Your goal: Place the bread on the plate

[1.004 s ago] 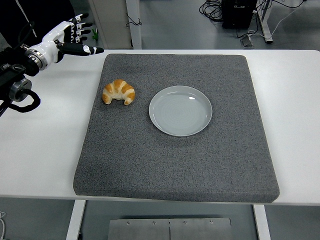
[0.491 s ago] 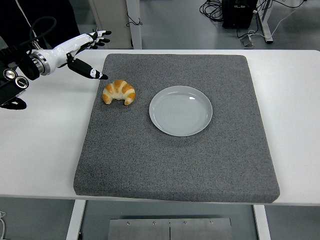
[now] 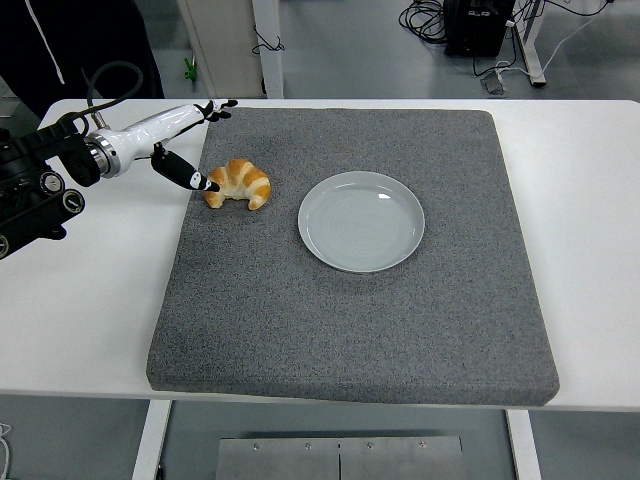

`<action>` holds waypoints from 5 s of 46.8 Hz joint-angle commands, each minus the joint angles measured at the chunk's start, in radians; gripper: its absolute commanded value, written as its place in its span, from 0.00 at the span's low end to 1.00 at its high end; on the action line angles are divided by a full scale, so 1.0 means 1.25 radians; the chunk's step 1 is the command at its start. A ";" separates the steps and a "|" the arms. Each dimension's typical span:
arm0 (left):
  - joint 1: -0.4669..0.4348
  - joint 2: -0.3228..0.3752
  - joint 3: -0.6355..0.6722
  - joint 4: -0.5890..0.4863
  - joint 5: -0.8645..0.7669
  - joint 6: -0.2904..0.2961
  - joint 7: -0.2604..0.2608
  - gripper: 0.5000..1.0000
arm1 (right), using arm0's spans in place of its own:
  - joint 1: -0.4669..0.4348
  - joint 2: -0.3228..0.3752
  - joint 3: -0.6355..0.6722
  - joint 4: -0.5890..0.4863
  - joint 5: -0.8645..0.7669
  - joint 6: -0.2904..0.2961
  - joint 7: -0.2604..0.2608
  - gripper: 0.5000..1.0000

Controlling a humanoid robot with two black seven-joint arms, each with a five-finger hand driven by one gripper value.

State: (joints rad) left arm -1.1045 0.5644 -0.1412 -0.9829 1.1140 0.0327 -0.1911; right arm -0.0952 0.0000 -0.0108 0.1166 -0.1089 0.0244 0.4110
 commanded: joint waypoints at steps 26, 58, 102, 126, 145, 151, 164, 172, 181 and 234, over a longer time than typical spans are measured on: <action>-0.005 -0.028 0.070 0.007 0.055 0.081 0.001 0.93 | 0.000 0.000 0.000 0.000 0.000 0.000 0.000 1.00; 0.002 -0.146 0.080 0.151 0.054 0.105 0.000 0.93 | 0.000 0.000 0.000 0.000 0.000 0.000 0.000 1.00; 0.022 -0.186 0.095 0.207 0.057 0.154 -0.002 0.88 | 0.000 0.000 0.000 0.000 0.000 0.000 0.000 1.00; 0.027 -0.199 0.095 0.208 0.055 0.153 -0.007 0.74 | 0.000 0.000 0.000 0.000 0.000 0.000 0.000 1.00; 0.033 -0.205 0.095 0.208 0.054 0.151 -0.008 0.64 | 0.000 0.000 0.000 0.000 0.000 0.000 0.000 1.00; 0.033 -0.205 0.095 0.210 0.055 0.148 -0.009 0.61 | 0.000 0.000 0.000 0.000 0.000 0.000 0.000 1.00; 0.033 -0.202 0.093 0.208 0.046 0.147 -0.012 0.48 | 0.000 0.000 0.000 0.000 0.000 0.000 0.000 1.00; 0.032 -0.196 0.092 0.208 0.041 0.139 -0.013 0.43 | 0.000 0.000 0.000 0.000 0.000 0.000 0.000 1.00; 0.020 -0.194 0.088 0.208 0.041 0.140 -0.013 0.35 | 0.000 0.000 0.000 0.000 0.000 0.000 0.000 1.00; -0.162 -0.130 0.084 0.207 0.013 0.077 -0.013 0.19 | 0.000 0.000 0.000 0.000 0.000 0.000 0.000 1.00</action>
State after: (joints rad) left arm -1.2856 0.3983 -0.0355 -0.7232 1.1305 0.1361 -0.2070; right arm -0.0951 0.0000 -0.0110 0.1166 -0.1089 0.0245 0.4111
